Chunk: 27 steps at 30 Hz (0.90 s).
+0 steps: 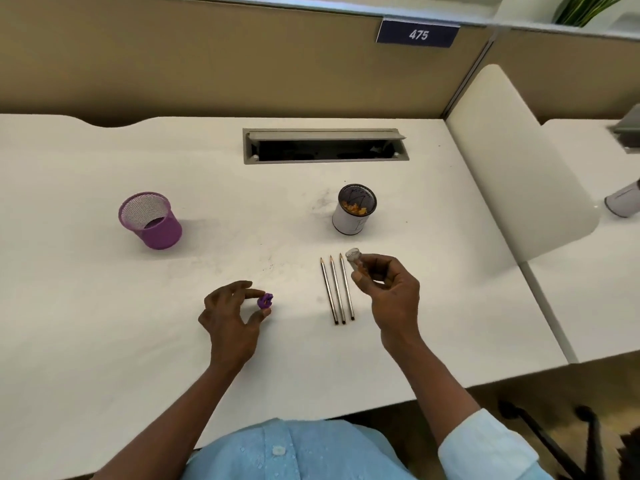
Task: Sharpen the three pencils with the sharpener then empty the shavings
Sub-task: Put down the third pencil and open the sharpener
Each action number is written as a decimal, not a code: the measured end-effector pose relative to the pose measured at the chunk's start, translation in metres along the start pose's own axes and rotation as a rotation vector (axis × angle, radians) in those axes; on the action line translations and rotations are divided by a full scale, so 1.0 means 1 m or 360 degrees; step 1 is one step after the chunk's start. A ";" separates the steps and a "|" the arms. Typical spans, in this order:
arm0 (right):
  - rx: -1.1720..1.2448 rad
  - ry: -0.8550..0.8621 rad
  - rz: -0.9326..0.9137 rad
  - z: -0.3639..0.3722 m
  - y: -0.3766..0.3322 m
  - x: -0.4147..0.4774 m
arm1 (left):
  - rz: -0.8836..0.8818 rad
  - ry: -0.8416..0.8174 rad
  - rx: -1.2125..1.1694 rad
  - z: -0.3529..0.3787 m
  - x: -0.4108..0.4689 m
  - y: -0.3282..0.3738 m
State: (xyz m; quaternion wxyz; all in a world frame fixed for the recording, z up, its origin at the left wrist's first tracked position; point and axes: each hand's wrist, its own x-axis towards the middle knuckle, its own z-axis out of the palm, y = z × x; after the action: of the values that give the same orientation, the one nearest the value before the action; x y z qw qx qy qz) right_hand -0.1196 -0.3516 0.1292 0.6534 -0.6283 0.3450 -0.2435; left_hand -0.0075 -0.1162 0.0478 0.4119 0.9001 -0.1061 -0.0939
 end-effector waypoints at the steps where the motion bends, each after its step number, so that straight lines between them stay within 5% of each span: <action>1: -0.0015 0.0022 -0.0019 -0.004 -0.003 0.008 | -0.0005 0.0009 0.0030 0.003 0.003 -0.002; 16: -0.0346 0.0181 -0.0227 -0.009 -0.021 0.093 | 0.0019 0.0027 0.0099 0.014 0.007 -0.024; 22: -0.0992 0.0107 -0.0428 -0.010 -0.038 0.145 | 0.0112 -0.0010 0.0187 0.012 0.007 -0.038; 27: -0.1728 -0.0249 -0.0730 -0.012 -0.059 0.184 | 0.0229 -0.0046 0.0423 0.010 0.001 -0.058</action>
State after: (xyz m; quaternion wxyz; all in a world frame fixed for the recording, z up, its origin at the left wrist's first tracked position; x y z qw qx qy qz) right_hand -0.0031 -0.5033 0.1614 0.1928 -0.9472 0.2263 -0.1202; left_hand -0.0024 -0.0868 -0.0031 0.2932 0.9354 -0.1877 -0.0624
